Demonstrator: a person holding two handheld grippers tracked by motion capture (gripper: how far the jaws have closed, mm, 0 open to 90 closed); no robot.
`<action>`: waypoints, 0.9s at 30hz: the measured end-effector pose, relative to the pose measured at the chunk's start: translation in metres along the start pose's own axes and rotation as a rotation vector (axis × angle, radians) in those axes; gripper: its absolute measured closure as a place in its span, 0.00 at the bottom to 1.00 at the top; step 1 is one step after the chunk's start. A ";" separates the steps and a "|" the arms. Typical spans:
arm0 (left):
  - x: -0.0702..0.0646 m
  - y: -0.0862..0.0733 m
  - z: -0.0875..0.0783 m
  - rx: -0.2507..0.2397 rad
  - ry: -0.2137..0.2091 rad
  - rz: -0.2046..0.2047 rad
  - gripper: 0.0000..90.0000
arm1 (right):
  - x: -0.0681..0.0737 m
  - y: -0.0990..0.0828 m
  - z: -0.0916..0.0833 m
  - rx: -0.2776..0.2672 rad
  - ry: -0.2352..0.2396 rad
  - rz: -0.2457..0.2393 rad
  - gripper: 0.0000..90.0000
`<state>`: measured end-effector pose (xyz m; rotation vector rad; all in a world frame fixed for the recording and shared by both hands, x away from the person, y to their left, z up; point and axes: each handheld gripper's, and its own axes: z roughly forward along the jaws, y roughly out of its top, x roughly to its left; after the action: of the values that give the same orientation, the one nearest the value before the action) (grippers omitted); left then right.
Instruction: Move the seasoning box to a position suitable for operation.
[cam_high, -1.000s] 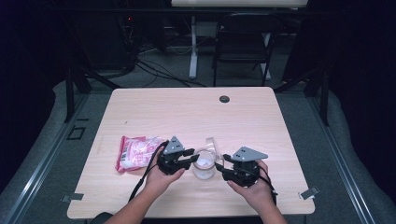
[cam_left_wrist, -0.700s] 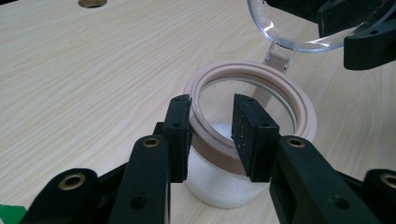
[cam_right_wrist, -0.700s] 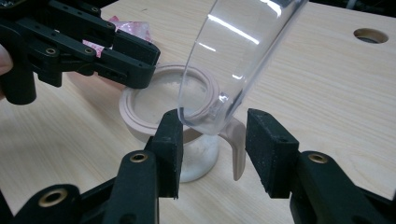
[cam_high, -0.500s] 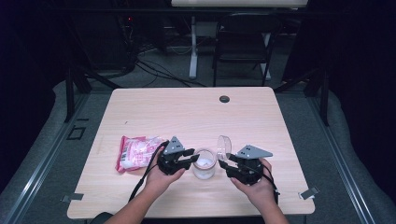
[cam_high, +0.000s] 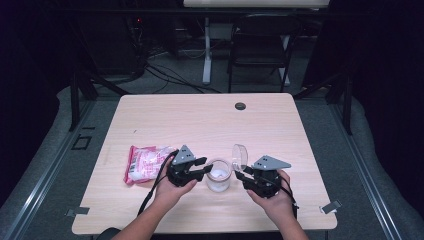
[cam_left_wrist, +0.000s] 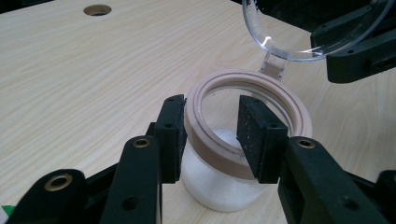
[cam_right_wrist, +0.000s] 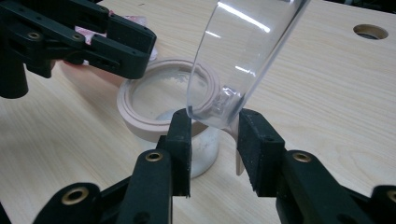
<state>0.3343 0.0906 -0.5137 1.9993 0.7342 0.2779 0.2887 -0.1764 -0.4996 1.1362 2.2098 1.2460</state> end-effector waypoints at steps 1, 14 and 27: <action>0.000 0.000 -0.001 -0.006 0.002 0.002 0.69 | -0.001 0.000 0.000 0.001 -0.003 0.001 0.75; 0.007 -0.010 -0.022 -0.025 0.070 -0.019 0.66 | -0.022 0.006 0.011 -0.007 0.009 0.089 0.89; 0.016 -0.027 -0.051 -0.042 0.165 -0.071 0.65 | -0.041 0.019 0.036 -0.030 0.049 0.165 0.82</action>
<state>0.3124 0.1461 -0.5113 1.9221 0.8947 0.4169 0.3455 -0.1842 -0.5063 1.3119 2.1606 1.3821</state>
